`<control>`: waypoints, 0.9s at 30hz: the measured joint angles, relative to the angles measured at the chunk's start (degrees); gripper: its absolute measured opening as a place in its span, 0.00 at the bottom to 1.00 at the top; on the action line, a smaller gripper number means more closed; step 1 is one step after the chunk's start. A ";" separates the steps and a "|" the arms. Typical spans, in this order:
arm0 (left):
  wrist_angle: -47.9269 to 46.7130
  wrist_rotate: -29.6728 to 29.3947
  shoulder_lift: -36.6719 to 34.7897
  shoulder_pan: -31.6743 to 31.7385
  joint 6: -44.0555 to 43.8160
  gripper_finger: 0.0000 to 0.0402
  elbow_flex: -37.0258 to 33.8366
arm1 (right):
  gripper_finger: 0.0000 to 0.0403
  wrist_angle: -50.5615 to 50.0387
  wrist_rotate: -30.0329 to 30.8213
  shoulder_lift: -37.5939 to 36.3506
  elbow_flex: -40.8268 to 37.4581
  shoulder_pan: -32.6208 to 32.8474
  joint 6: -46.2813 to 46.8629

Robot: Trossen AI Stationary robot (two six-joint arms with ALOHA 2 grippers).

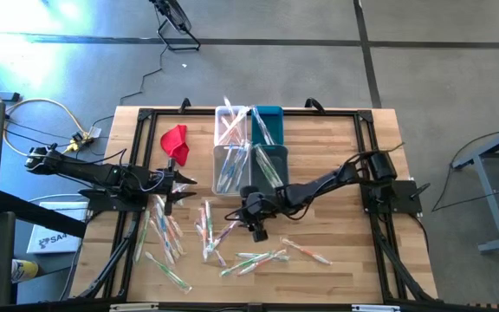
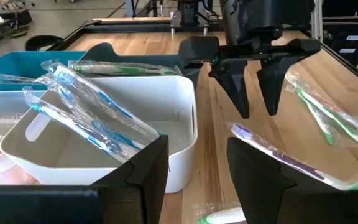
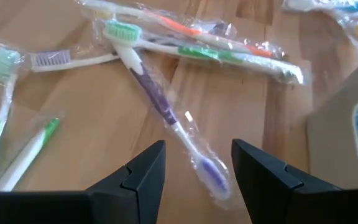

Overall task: Pick & Place Toothbrushes
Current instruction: Put the violet toothbrush into the light blue bin

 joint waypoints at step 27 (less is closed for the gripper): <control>-0.16 0.04 -0.01 0.01 1.46 0.40 0.00 | 0.44 -2.66 9.94 4.46 5.08 3.40 -3.86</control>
